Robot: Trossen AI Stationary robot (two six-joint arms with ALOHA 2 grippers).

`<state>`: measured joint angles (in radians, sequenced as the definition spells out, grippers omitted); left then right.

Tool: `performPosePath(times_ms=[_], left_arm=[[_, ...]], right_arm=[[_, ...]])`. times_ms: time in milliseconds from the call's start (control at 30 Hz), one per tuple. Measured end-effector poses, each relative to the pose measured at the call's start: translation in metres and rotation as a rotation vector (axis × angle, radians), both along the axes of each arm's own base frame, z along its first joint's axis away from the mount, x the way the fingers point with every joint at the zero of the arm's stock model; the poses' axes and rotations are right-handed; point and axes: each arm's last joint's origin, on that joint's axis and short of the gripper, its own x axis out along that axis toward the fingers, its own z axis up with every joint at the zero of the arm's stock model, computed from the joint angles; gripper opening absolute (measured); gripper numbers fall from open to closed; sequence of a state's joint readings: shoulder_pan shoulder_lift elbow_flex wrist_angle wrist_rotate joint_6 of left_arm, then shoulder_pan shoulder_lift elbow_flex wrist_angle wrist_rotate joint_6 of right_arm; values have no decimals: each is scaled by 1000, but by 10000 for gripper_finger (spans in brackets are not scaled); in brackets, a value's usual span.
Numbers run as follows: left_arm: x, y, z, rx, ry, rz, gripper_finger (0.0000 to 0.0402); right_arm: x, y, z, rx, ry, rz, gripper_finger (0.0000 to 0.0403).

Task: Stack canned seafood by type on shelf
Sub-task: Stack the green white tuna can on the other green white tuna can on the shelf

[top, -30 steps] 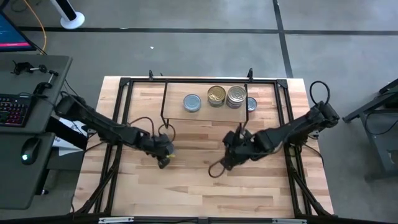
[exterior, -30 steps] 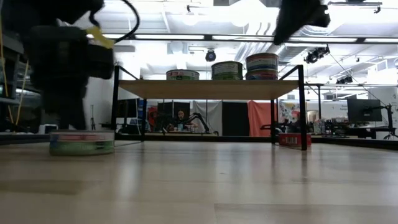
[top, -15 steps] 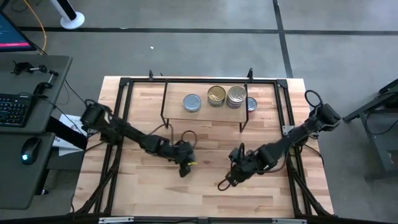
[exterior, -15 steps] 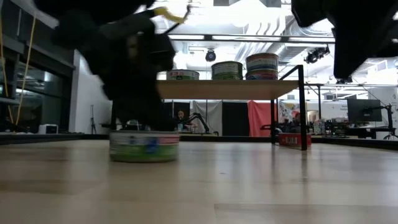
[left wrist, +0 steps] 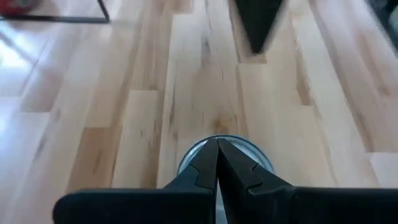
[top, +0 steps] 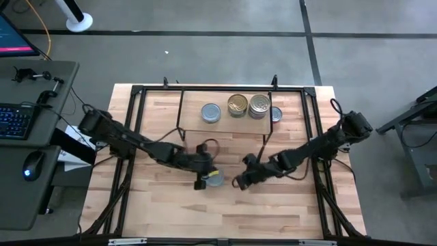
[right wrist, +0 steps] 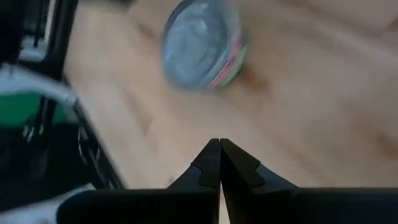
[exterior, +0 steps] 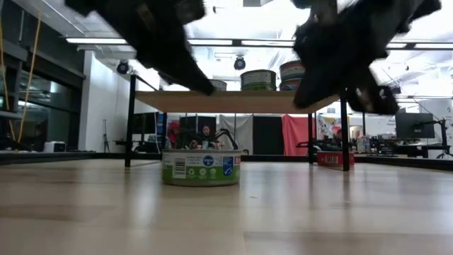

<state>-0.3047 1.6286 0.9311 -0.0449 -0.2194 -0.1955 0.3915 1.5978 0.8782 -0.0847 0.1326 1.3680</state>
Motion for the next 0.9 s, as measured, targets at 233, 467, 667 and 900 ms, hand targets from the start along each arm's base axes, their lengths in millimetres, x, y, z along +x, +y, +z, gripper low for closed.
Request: performPosePath(times_ms=[233, 467, 667, 900], left_arm=[[-46, -2, -43, -45, -122, 36, 0], [-47, -4, -56, -6, -112, 0, 0], [-46, -3, -67, -70, -56, -38, 0], [-46, -4, -68, -99, -48, -31, 0]], right_arm=[[6, -39, -16, 16, 3, -83, 0], [30, -44, -26, 1, 14, 11, 0], [46, -31, -26, -407, -54, 272, 0], [43, -24, -30, -809, -35, 729, 0]])
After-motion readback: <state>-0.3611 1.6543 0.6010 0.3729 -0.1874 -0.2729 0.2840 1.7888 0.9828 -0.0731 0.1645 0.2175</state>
